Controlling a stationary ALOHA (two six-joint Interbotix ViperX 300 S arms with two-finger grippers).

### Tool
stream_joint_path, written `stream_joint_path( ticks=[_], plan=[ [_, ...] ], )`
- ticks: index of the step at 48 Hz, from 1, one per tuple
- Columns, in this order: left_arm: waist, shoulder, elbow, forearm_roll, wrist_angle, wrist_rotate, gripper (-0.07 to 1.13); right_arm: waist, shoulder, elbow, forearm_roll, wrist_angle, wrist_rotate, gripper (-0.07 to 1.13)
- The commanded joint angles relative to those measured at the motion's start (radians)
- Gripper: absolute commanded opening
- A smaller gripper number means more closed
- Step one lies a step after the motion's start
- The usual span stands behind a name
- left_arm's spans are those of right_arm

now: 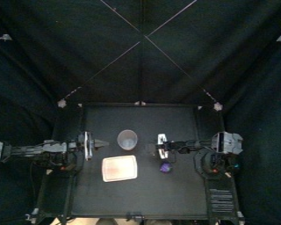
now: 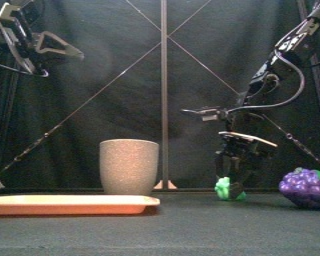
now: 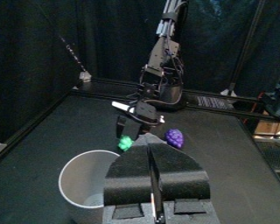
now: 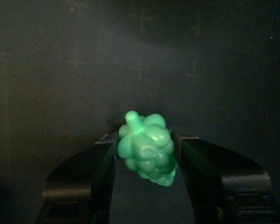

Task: Pick the green grapes then place it on the pink plate
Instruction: Place green grapes on the pink plate

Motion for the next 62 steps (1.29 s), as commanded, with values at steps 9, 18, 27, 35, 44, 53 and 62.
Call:
stream_joint_path(
  ticks=[9, 18, 27, 35, 44, 53, 62],
  plan=[
    [-0.003, 0.002, -0.011, -0.002, -0.005, -0.002, 0.03, 0.044, -0.031, -0.040, 0.012, -0.003, 0.020, 0.68],
    [-0.003, 0.002, -0.005, -0.005, -0.005, 0.000, 0.03, 0.187, -0.069, -0.124, 0.078, -0.003, 0.018, 0.68],
    [0.002, 0.002, -0.005, -0.005, -0.008, 0.000, 0.03, 0.311, -0.041, -0.247, 0.127, -0.009, 0.018, 0.68],
    [0.005, 0.002, -0.005, -0.005, -0.011, 0.000, 0.03, 0.351, 0.066, -0.371, 0.170, -0.044, 0.015, 0.68],
    [0.005, 0.002, -0.003, -0.005, -0.008, 0.000, 0.03, 0.347, 0.221, -0.517, 0.173, -0.067, 0.003, 0.68],
    [0.006, 0.002, 0.009, -0.005, -0.005, 0.000, 0.03, 0.344, 0.318, -0.624, 0.163, -0.067, 0.002, 0.68],
    [0.006, 0.002, 0.032, -0.005, -0.005, 0.000, 0.03, 0.337, 0.370, -0.706, 0.141, -0.061, 0.002, 0.68]
  ],
)
